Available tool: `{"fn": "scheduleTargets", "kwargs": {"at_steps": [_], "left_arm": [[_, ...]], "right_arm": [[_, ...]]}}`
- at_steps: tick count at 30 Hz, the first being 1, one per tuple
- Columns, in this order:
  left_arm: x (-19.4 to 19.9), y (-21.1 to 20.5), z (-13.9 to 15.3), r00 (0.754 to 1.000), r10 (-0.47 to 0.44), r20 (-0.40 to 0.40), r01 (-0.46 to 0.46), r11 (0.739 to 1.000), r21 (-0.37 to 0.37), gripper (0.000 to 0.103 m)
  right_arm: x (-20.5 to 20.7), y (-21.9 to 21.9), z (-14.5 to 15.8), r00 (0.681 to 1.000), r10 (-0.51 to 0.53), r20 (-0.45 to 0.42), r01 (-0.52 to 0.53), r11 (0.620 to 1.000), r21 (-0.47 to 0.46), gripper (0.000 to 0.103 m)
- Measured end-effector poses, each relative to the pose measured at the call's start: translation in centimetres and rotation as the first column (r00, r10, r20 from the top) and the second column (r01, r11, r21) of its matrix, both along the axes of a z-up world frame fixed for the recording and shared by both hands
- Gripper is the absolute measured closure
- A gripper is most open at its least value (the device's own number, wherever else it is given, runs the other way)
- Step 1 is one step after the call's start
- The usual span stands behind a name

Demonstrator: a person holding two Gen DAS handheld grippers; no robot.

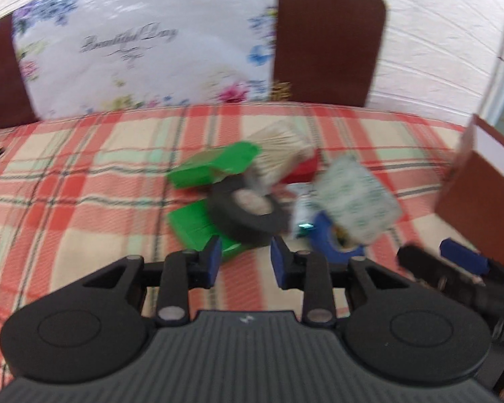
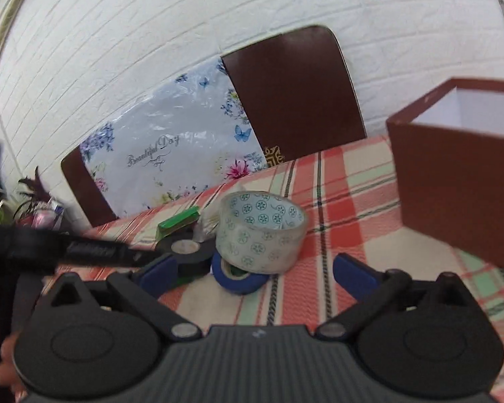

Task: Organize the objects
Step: 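Grasp the clear patterned tape roll with the right tool, then carry the clear tape roll in the right tool over the box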

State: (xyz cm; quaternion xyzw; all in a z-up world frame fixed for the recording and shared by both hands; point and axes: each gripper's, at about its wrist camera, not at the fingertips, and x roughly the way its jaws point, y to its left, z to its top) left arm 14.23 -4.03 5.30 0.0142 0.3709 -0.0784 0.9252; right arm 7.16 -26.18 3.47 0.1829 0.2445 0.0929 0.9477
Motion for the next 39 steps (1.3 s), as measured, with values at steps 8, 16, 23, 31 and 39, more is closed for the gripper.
{"fn": "scheduleTargets", "kwargs": {"at_steps": [8,16,23,31,39], "left_arm": [[-0.2,2.7,0.0,0.993,0.097,0.062,-0.099,0.995,0.028,0.033],[-1.4,3.4,0.8,0.988,0.128,0.086,-0.131,0.991,0.03,0.024],[-2.9,2.5,2.5,0.995,0.037,0.09,-0.035,0.999,-0.025,0.022],[-5.9,-5.1,2.6,0.941,-0.338,-0.015,0.332,0.931,-0.149,0.03],[-5.0,-10.5,-0.3,0.905,-0.383,-0.187,0.351,0.918,-0.183,0.05]], "right_arm": [[6.2,-0.2,-3.1,0.991,-0.073,-0.114,0.088,0.987,0.133,0.0],[8.8,2.6,-3.3,0.99,-0.073,-0.122,0.073,0.997,-0.001,0.009],[3.1,2.4,-0.6,0.998,-0.064,-0.004,0.063,0.986,-0.153,0.009],[-7.6,2.4,-1.0,1.0,-0.011,-0.008,0.006,0.878,-0.478,0.008],[-9.1,0.9,-2.2,0.996,-0.008,-0.089,-0.034,0.89,-0.454,0.001]]}}
